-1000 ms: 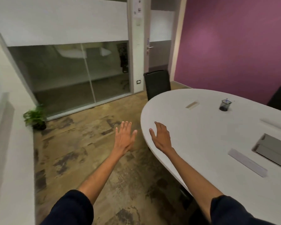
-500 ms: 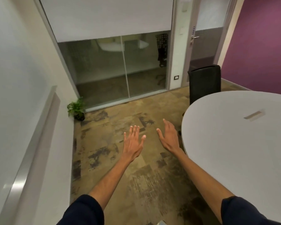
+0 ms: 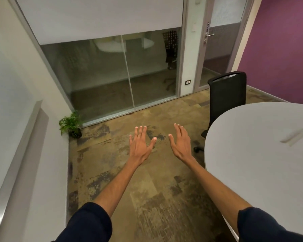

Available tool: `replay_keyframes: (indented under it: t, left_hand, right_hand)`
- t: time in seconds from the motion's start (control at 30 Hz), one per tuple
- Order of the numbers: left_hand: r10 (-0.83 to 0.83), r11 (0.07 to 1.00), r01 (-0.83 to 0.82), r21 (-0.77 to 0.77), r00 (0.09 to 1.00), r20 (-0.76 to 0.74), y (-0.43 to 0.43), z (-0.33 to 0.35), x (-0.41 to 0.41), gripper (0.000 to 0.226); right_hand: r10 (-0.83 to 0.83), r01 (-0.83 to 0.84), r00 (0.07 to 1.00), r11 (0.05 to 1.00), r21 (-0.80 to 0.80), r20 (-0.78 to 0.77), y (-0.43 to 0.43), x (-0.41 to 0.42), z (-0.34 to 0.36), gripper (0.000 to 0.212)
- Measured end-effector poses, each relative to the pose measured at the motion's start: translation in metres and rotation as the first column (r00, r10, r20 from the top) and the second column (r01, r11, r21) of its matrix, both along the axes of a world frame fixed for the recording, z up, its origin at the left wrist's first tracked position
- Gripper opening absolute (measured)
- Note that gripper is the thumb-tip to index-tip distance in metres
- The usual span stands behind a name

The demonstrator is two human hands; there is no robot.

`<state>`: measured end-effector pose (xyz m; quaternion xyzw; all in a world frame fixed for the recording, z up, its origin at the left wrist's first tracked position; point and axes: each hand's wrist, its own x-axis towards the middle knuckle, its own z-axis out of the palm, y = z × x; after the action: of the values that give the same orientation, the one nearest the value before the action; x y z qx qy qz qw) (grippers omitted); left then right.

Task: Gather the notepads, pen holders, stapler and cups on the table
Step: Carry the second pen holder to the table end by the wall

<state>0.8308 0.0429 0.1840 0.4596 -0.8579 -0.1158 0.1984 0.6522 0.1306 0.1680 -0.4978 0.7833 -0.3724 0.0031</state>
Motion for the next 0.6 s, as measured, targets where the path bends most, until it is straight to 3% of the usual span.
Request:
replay_keyframes:
  t: [0.6]
  left_hand:
    - [-0.100,0.995,0.101,-0.024,0.994,0.036,-0.316,-0.010,-0.123,0.081]
  right_hand:
    - [-0.179,0.183,0.982,0.981,0.059,-0.057,-0.275,-0.130,0.019,0.065]
